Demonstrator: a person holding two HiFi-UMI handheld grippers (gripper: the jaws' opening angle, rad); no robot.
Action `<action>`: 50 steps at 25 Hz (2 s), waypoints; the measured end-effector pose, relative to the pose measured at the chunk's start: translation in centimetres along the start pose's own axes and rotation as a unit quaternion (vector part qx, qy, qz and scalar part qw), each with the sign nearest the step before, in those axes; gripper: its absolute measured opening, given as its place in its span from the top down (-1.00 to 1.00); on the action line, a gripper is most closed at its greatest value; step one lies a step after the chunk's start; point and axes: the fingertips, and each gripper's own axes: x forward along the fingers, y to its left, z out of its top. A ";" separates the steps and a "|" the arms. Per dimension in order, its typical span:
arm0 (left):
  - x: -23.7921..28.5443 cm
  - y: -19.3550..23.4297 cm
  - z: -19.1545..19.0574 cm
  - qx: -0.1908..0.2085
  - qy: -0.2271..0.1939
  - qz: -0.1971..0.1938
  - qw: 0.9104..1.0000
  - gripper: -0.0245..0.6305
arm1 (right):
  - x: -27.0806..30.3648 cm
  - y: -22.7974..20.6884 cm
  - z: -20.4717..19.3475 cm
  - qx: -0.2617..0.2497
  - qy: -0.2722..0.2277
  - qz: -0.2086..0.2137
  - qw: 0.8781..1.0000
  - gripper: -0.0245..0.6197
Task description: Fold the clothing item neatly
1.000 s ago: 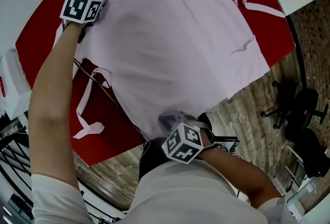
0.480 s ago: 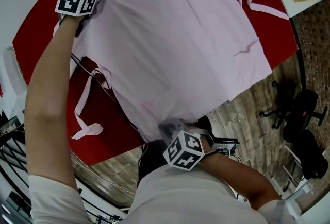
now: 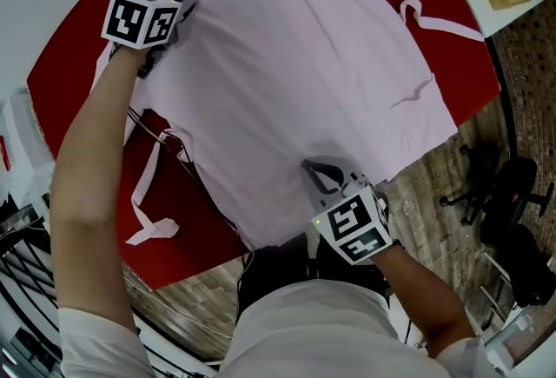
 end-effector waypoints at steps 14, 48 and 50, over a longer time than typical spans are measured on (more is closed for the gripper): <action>4.0 -2.4 1.2 0.050 0.056 -0.010 0.997 0.86 | 0.3 -2.4 -4.1 0.023 0.057 -0.044 0.997 0.87; 8.0 -6.1 6.1 -0.270 0.042 0.027 0.962 0.65 | -2.9 -10.6 -5.0 -0.067 0.023 -0.114 0.991 0.77; 8.1 -6.2 6.1 -0.267 0.049 0.031 0.962 0.65 | -2.9 -10.5 -5.1 -0.067 0.024 -0.112 0.991 0.79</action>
